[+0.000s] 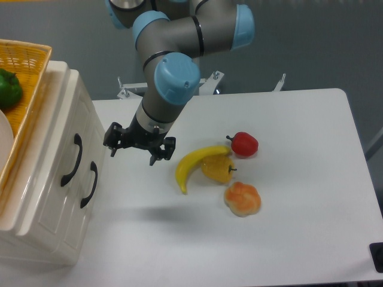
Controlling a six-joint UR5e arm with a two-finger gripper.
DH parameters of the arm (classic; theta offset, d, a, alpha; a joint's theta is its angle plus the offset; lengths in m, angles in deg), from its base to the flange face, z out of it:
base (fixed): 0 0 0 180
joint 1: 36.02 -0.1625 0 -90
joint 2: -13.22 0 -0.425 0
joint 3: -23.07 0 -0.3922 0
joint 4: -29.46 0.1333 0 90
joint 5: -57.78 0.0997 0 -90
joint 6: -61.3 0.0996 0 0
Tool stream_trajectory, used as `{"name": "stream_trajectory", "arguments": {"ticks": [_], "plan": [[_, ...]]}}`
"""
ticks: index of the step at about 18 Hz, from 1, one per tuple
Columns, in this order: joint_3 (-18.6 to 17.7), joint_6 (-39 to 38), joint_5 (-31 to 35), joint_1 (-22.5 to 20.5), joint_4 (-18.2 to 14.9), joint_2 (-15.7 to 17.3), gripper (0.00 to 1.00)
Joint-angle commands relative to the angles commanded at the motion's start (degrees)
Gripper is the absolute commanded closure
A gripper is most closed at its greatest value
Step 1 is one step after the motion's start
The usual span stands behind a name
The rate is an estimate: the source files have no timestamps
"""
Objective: Slide open the top white drawer
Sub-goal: 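Lower the gripper to the upper drawer's black handle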
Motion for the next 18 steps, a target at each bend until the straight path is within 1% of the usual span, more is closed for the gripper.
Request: {"name": "stream_trajectory", "arguments": {"ticks": [3,5,9,12,15,18], "plan": [[0.0,-0.3,0.1,1.4,0.2,-0.6,0.0],[0.1,-1.1,0.1,1.6,0.8,-0.7,0.0],[0.8,-6.3,0.0,2.4,1.0,-0.6,0.0],[0.9,-6.6,-0.1,2.7,1.0,-0.7,0.0],[0.9,-6.8,-0.1,4.3,1.0,-1.6,0.0],[0.9,-7.3,-0.4,4.5,1.0,-1.9,0.0]]}}
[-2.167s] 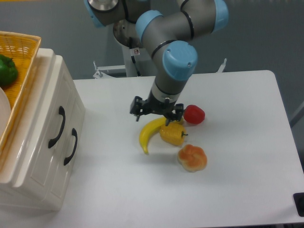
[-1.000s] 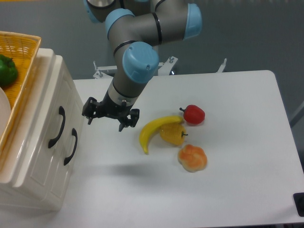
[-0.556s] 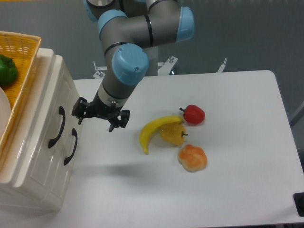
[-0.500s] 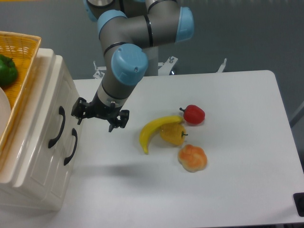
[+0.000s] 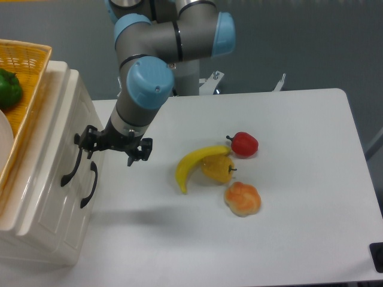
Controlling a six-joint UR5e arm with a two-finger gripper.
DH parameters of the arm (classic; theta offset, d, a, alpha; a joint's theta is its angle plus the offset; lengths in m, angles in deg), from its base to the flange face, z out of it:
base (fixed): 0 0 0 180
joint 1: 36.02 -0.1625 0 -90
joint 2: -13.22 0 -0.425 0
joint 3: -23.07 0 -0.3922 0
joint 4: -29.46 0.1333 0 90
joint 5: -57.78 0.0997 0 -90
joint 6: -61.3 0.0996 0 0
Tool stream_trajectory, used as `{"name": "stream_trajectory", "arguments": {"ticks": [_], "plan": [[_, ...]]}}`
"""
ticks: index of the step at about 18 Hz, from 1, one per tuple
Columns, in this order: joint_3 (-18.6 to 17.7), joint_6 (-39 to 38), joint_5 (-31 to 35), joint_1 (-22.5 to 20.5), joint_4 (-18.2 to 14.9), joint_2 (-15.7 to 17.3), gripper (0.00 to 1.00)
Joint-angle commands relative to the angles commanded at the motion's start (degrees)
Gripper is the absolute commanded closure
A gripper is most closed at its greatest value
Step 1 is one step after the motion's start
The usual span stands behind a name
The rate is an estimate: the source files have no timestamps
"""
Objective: Slide open the top white drawer
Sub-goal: 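Lower the gripper to the upper drawer's black handle, then hook the gripper fingers around the upper drawer handle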
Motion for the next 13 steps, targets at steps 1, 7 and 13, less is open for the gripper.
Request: {"name": "stream_trajectory", "arguments": {"ticks": [1,7,13], "plan": [[0.0,0.0,-0.8,0.0,0.0,0.0,0.0],[0.1,0.0,-1.4,0.1,0.0,0.0,0.0],[0.3,0.0,-1.4,1.0,0.1,-0.5,0.0]]}}
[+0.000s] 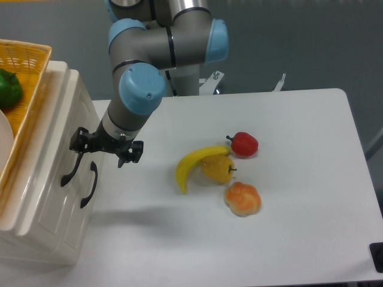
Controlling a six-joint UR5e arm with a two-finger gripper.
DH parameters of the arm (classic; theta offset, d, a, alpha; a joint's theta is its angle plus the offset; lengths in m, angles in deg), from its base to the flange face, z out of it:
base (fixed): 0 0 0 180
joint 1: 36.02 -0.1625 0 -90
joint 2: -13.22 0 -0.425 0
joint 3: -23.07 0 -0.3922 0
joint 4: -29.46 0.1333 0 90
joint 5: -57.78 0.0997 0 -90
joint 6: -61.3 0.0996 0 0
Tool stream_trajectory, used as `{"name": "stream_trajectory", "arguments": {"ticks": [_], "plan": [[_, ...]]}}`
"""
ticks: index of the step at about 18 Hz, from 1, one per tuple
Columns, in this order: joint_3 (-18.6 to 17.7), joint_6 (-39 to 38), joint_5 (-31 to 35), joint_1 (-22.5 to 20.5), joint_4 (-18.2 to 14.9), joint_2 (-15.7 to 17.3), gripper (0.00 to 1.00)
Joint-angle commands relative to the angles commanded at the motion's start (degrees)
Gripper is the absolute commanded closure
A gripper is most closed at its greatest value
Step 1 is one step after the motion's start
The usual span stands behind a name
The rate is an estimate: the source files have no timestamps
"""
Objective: Slide open the top white drawer
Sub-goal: 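Hook the gripper fingers around the upper drawer handle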
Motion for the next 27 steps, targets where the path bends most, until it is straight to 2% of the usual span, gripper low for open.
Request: {"name": "stream_trajectory", "arguments": {"ticks": [27], "plan": [[0.3,0.1,0.4,1.1,0.4,-0.6,0.0]]}}
